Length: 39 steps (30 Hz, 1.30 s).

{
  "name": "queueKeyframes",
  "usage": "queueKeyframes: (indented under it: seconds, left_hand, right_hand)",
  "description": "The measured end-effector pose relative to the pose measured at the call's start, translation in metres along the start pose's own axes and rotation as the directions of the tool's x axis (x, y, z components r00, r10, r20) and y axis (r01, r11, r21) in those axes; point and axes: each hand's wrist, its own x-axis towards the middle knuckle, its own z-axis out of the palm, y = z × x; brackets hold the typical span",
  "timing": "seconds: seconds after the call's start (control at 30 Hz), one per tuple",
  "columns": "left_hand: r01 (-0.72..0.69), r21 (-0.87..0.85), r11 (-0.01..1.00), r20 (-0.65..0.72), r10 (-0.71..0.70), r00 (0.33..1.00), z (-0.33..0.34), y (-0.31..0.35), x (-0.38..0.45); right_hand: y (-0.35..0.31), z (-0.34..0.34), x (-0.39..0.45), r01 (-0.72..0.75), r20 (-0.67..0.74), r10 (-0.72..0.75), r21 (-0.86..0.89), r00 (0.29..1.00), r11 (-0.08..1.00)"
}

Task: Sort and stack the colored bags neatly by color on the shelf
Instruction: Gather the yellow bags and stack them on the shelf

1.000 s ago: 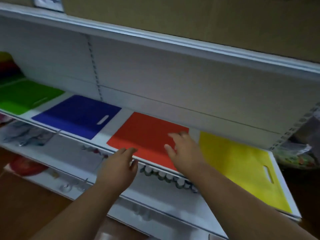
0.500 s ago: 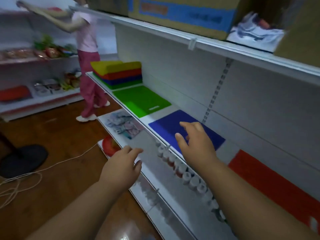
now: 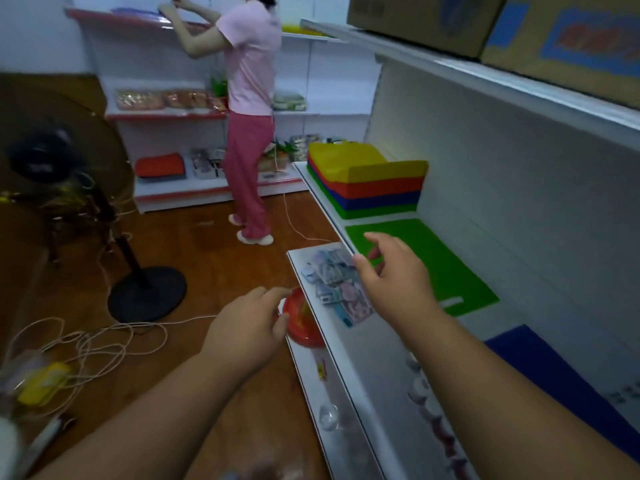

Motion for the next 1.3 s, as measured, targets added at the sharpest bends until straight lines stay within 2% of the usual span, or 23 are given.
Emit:
queueKeyframes:
  seconds: [0.13,0.23,0.47,0.53,0.63,0.77,0.9,0.97,1.0,1.03,1.1,1.13,1.17,1.2,1.3]
  left_hand:
    - [-0.001,-0.027,1.000,-0.009,0.001,1.000,-0.001,-0.058,0.064]
    - [-0.055,-0.043,0.998,0.023,0.056,0.998,-0.004,-0.093,0.118]
    - [-0.168,-0.090,0.982,0.092,0.176,0.980,-0.005,-0.120,0.223]
    - [-0.163,-0.109,0.981,0.100,0.174,0.980,0.003,-0.124,0.253]
    - [-0.153,-0.152,0.976,0.124,0.172,0.977,0.019,-0.123,0.293]
    - [-0.220,-0.157,0.963,0.155,0.244,0.957,0.026,-0.119,0.339]
    - [-0.242,-0.244,0.939,0.168,0.286,0.943,0.028,-0.120,0.385]
    - [-0.143,-0.386,0.911,0.243,0.250,0.937,0.036,-0.120,0.397]
    - [-0.013,-0.517,0.856,0.309,0.200,0.930,0.039,-0.119,0.404]
    - [0.172,-0.656,0.735,0.392,0.136,0.910,0.041,-0.118,0.412]
    - [0.487,-0.783,0.387,0.539,0.030,0.842,0.043,-0.117,0.434]
    - [0.556,-0.794,0.246,0.571,-0.014,0.821,0.043,-0.118,0.447]
    - [0.580,-0.797,0.167,0.580,-0.055,0.813,0.045,-0.121,0.460]
    - [0.574,-0.800,0.175,0.569,-0.083,0.818,0.046,-0.124,0.471]
    - [0.481,-0.783,0.395,0.490,-0.085,0.868,0.052,-0.137,0.491]
  right_hand:
    - [-0.023,0.050,0.064,-0.042,-0.007,0.042,-0.008,0.999,0.999]
    - [-0.034,0.073,0.104,-0.102,-0.020,0.101,-0.044,0.995,0.994]
    - [-0.036,0.080,0.184,-0.294,-0.010,0.294,-0.011,0.956,0.956]
    - [-0.030,0.084,0.208,-0.342,-0.011,0.342,-0.001,0.940,0.940]
    - [-0.017,0.092,0.250,-0.372,0.062,0.379,-0.102,0.923,0.923]
    - [0.003,0.100,0.292,-0.378,0.132,0.397,-0.147,0.908,0.914]
    - [0.017,0.108,0.310,-0.432,0.237,0.469,-0.193,0.851,0.881]
    - [0.019,0.109,0.314,-0.444,0.195,0.478,-0.194,0.857,0.875]
    - [0.018,0.109,0.316,-0.450,0.135,0.478,-0.193,0.868,0.872]
    - [0.015,0.109,0.317,-0.456,0.069,0.475,-0.190,0.877,0.870]
    - [0.009,0.107,0.316,-0.484,-0.038,0.484,-0.141,0.874,0.863]
    - [0.007,0.107,0.313,-0.518,-0.069,0.513,-0.094,0.855,0.850]
    - [0.003,0.105,0.309,-0.555,-0.096,0.549,-0.052,0.830,0.830]
    - [0.002,0.105,0.303,-0.597,-0.118,0.590,-0.033,0.799,0.801]
    - [-0.007,0.103,0.281,-0.690,-0.222,0.670,-0.018,0.709,0.724]
